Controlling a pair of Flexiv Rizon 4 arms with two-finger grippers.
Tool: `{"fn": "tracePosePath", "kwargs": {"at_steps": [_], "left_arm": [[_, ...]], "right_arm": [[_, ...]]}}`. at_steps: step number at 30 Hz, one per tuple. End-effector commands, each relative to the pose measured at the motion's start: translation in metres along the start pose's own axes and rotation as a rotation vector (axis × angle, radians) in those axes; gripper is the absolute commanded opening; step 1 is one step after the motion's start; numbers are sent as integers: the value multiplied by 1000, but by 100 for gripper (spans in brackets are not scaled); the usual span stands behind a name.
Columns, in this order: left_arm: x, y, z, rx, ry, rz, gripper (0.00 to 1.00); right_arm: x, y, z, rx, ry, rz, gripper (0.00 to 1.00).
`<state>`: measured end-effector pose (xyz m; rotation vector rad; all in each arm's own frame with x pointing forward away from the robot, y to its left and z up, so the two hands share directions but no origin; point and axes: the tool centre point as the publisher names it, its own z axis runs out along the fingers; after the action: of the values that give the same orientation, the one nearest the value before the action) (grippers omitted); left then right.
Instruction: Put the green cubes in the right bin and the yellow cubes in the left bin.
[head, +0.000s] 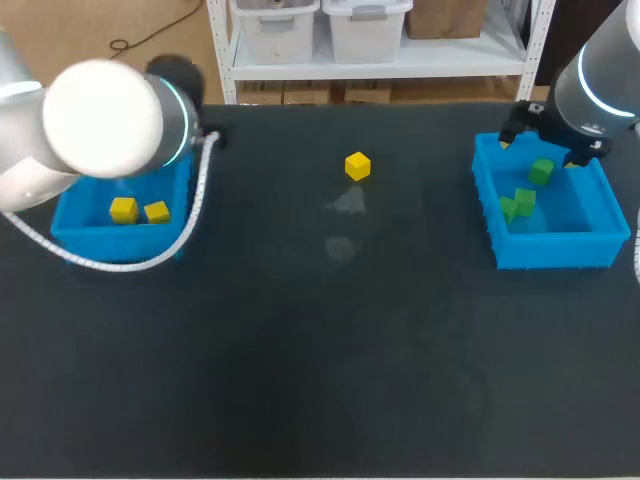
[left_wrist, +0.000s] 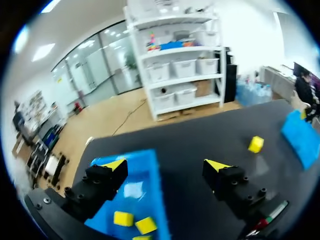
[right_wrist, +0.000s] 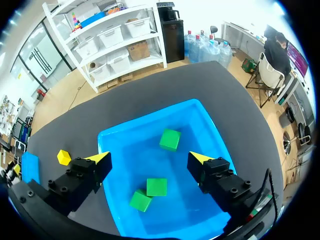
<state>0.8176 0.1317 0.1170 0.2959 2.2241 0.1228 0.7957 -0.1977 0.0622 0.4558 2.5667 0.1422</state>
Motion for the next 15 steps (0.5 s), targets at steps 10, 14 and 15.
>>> {"fn": "tracePosePath", "kwargs": {"at_steps": [10, 14, 15], "left_arm": [[-33, -132, 34, 325, 39, 260, 100], [-26, -163, 47, 369, 88, 292, 100], [-23, -170, 51, 372, 104, 304, 100]], "right_arm": [[1, 0, 0, 1, -5, 1, 100], [1, 0, 0, 1, -5, 1, 100], [1, 0, 0, 1, -5, 1, 100]]}}
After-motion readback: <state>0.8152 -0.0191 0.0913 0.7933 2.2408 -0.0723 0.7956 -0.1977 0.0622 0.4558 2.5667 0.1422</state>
